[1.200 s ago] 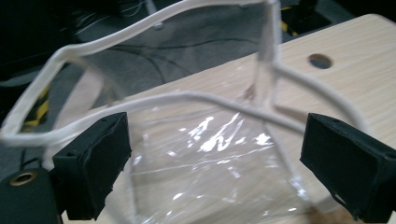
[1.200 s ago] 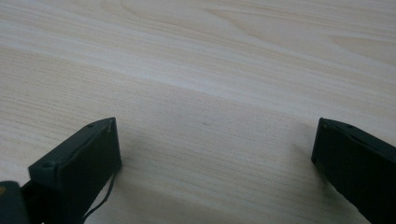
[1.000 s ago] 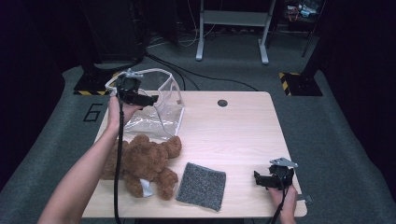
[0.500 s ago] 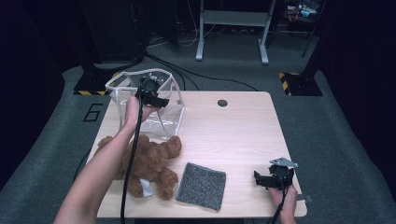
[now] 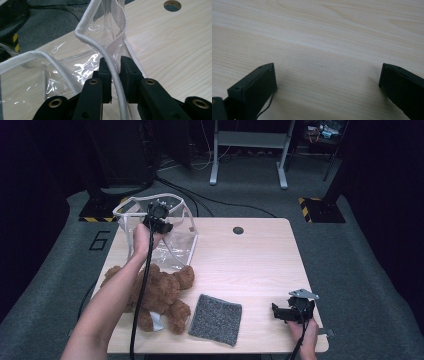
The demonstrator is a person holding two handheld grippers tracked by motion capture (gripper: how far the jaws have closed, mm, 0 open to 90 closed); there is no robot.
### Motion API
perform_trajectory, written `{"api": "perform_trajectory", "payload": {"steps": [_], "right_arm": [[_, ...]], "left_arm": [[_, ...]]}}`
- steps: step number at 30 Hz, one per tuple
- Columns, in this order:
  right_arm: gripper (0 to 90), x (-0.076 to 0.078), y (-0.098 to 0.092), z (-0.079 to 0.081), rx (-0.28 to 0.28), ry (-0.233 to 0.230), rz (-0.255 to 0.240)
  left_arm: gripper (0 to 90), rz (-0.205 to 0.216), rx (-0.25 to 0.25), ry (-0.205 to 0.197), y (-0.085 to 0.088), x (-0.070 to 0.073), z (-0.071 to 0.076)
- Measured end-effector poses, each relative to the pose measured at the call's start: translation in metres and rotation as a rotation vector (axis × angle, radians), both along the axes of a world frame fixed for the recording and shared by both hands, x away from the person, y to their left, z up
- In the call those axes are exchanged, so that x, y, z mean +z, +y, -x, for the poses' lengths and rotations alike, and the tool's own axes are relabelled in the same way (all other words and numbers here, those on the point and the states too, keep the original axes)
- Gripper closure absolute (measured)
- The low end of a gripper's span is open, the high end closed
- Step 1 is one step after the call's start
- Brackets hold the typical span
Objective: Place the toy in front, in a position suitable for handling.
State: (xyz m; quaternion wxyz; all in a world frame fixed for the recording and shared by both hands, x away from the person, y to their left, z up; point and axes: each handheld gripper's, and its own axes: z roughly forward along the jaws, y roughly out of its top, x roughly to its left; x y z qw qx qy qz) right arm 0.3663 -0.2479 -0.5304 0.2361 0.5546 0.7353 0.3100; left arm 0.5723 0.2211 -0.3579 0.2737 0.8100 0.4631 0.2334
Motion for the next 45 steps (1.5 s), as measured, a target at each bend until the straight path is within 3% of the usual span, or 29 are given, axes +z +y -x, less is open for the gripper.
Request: {"api": "perform_trajectory", "payload": {"steps": [4, 7, 17, 19, 24, 34, 39, 42, 45], "right_arm": [[0.6, 0.0, 0.0, 0.0, 0.0, 0.0, 0.0], [0.6, 0.0, 0.0, 0.0, 0.0, 0.0, 0.0], [0.5, 0.0, 0.0, 0.0, 0.0, -0.001, 0.0], [0.6, 0.0, 0.0, 0.0, 0.0, 0.0, 0.0], [0.6, 0.0, 0.0, 0.0, -0.001, 0.0, 0.0], [0.6, 0.0, 0.0, 0.0, -0.001, -0.001, 0.0], [0.6, 0.0, 0.0, 0.0, -0.002, -0.001, -0.001], [0.6, 0.0, 0.0, 0.0, -0.002, 0.0, 0.0], [0.6, 0.0, 0.0, 0.0, -0.004, -0.001, -0.001]], "left_arm": [[75.9, 0.002, -0.005, 0.009, -0.003, -0.002, -0.001], [71.7, -0.025, -0.035, 0.048, -0.011, -0.006, -0.002], [84.2, -0.046, 0.019, 0.018, -0.013, -0.009, -0.009], [84.4, -0.047, 0.043, 0.0, -0.013, -0.012, -0.014], [84.3, -0.043, 0.086, 0.002, -0.008, -0.013, -0.022], [84.7, -0.058, 0.146, -0.022, 0.002, -0.016, -0.035], [84.4, -0.065, 0.153, -0.028, 0.006, -0.018, -0.036], [75.8, -0.052, 0.136, -0.03, 0.003, -0.017, -0.03], [59.3, -0.045, 0.117, -0.045, -0.001, -0.017, -0.022]]}}
